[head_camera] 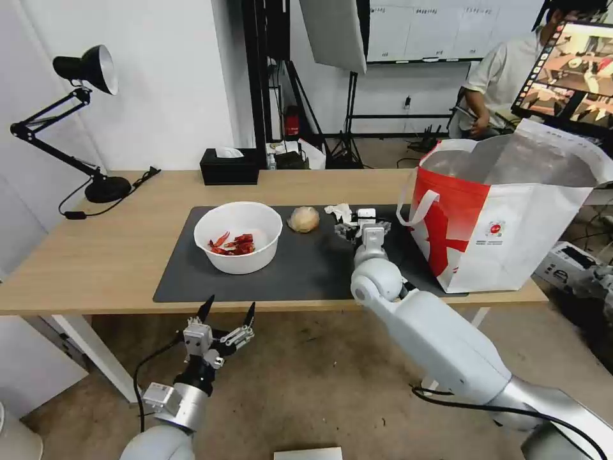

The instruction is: Pick up the trash from the table and place it into the takeout bag.

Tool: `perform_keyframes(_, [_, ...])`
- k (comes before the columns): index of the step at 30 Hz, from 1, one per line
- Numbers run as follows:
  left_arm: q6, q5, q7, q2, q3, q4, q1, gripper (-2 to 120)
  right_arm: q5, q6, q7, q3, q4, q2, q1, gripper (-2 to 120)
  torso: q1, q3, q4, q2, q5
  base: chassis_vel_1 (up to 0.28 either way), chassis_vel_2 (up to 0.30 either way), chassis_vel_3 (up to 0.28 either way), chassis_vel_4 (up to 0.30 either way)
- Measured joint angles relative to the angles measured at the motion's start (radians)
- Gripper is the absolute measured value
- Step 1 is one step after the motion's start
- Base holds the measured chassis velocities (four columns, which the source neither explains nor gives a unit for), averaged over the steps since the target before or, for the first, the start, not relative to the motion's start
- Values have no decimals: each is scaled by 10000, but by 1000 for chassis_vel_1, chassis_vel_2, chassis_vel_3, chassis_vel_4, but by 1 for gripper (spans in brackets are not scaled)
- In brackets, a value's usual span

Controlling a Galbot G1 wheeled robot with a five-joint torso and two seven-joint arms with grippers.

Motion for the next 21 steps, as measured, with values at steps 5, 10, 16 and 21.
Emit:
perform_keyframes(5, [7, -6, -1, 17, 6, -73, -3, 100, 66, -107, 98, -49, -234, 132, 174, 100, 0, 0, 1, -1, 1, 0, 0, 0, 0])
perform_keyframes(10, [150, -8, -3, 40, 58, -116, -37, 100, 181, -214, 232, -52, -531, 333, 316, 100, 0, 0, 1, 0, 1, 0, 0, 0, 0])
perform_keyframes(16, [204, -22, -22, 58, 61, -122, -19, 100, 342, -291, 56, -84, -1026, 597, 580, 100, -1, 0, 2, 1, 1, 0, 0, 0, 0])
perform_keyframes(21, [209, -24, -34, 27, 81, -123, -7, 100, 444, -425, -465, -127, -1353, 709, 714, 100, -1, 0, 1, 1, 1, 0, 0, 0, 0])
